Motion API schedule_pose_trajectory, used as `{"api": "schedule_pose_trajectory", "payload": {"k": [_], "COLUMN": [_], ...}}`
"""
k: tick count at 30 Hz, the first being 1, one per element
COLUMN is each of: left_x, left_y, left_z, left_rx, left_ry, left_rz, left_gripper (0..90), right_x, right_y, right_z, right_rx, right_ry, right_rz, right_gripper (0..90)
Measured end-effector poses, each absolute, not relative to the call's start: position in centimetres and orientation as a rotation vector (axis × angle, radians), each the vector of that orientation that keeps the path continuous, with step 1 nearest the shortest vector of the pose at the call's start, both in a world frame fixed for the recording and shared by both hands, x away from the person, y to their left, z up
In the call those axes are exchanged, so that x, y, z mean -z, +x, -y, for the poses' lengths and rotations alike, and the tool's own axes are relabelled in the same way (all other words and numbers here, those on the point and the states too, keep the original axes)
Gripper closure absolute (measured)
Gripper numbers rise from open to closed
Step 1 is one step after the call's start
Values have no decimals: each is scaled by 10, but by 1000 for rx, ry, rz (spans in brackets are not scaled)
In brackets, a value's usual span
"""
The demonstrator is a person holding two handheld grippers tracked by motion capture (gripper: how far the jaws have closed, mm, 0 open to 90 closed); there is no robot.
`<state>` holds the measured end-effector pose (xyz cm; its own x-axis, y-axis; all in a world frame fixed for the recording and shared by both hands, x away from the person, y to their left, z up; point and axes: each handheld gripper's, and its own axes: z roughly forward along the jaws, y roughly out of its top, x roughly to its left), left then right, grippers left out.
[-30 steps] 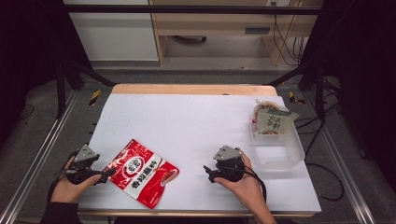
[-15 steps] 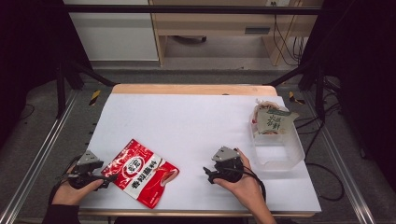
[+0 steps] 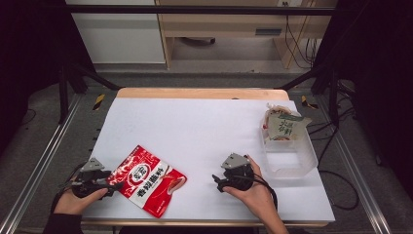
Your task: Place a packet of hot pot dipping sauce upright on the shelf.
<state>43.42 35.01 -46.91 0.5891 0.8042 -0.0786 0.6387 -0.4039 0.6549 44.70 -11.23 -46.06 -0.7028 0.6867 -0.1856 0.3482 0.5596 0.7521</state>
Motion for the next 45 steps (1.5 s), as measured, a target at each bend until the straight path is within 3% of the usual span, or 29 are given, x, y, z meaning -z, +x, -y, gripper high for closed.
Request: {"api": "schedule_pose_trajectory", "payload": {"k": [14, 25, 38, 45], "left_x": [464, 468, 461, 461], "left_y": [432, 436, 432, 434], "left_z": [-355, -354, -352, -343], "left_rx": [-310, -350, -209, -214], "left_ry": [2126, 2176, 2070, 2118], "left_rz": [-1138, -1164, -1118, -1101], "left_gripper": [344, 285, 382, 505], "right_x": [461, 462, 462, 463], "right_y": [447, 447, 447, 447], "right_z": [113, 110, 110, 109], "right_rx": [-1000, -987, -990, -984], "right_ry": [837, 829, 822, 814], "right_rz": [-2340, -2349, -2355, -2360], "right_gripper": [158, 156, 156, 156]}}
